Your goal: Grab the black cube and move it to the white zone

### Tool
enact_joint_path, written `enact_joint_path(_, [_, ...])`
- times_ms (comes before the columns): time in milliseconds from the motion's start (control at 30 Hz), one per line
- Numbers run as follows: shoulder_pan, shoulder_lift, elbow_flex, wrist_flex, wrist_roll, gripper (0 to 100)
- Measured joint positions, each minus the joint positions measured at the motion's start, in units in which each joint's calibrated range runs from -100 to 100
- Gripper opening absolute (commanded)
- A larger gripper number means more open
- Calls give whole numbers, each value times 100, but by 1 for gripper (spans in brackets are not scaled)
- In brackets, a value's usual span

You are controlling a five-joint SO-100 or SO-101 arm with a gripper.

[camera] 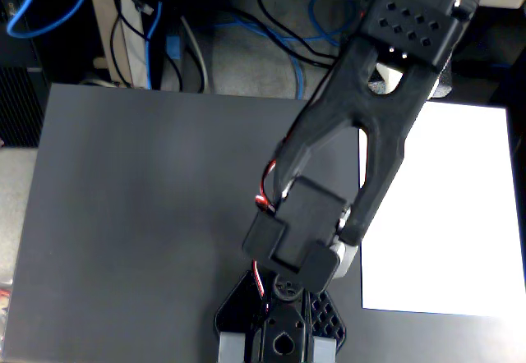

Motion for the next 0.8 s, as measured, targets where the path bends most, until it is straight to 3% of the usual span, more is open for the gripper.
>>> enact_joint_path(433, [1433,108,18,-496,336,1])
enact_joint_path(600, [1802,108,1435,-1780,614,1])
enact_joint_path(800, [1854,108,2130,-2148,619,2])
